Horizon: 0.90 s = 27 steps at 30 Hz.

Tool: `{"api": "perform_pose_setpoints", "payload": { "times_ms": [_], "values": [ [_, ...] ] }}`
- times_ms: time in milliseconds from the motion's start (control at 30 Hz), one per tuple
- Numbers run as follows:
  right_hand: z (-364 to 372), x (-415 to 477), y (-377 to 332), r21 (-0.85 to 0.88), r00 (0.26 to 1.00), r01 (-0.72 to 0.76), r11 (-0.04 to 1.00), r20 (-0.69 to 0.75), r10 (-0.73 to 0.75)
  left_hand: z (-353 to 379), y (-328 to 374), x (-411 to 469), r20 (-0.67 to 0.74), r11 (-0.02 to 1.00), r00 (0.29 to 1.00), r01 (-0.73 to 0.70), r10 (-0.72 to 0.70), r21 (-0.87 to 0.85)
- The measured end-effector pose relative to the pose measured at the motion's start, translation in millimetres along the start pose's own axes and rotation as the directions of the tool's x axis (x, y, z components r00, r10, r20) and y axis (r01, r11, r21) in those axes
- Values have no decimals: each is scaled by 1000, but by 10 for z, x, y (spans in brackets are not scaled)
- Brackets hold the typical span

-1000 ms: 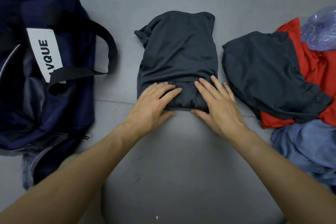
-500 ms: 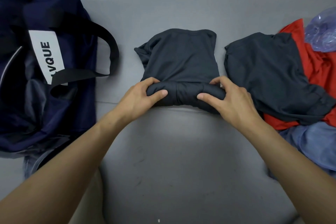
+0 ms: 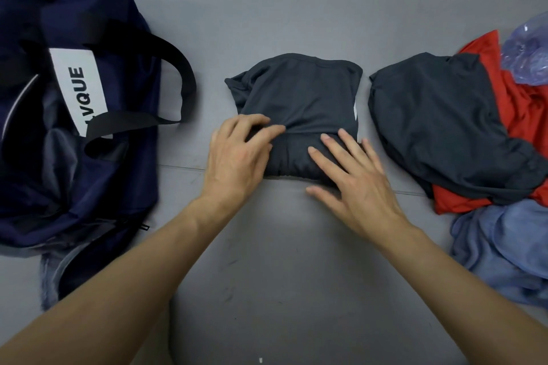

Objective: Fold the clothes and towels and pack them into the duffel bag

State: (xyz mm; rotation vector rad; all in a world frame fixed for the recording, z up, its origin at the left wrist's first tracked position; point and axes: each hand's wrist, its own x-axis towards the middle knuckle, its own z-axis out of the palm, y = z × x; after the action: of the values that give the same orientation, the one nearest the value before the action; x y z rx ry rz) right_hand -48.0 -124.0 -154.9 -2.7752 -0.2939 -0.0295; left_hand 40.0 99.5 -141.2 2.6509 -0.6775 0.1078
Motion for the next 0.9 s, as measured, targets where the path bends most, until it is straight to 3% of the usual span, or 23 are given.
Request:
{"api": "perform_pose_setpoints", "payload": {
  "times_ms": [100,200,333,467,733,833,900],
  "values": [
    [26,-8,50,-2,994,-70,998,89,69,77,-37,-38,57,990,991,-120,125,-80],
    [8,90,75,1,991,-87,996,104,86,107,-85,-91,307,997,948,-69,79,-42],
    [-28,204,125,40,984,-104,994,150,97,72,-97,-8,341,998,939,-43,52,-34],
    [-256,322,138,155,960,-230,961,198,197,-122,-12,196,355,977,930,156,-96,-144],
    [-432,318,114,339,896,-438,833,245,371,-239,-68,187,506,846,812,466,-292,-259],
    [-333,236,83,235,908,-420,877,125,401,-198,-114,164,574,790,747,555,-335,-261],
    [-245,179,46,134,967,-219,967,-103,233,-184,-113,189,604,768,705,599,-373,-225]
  ]
}}
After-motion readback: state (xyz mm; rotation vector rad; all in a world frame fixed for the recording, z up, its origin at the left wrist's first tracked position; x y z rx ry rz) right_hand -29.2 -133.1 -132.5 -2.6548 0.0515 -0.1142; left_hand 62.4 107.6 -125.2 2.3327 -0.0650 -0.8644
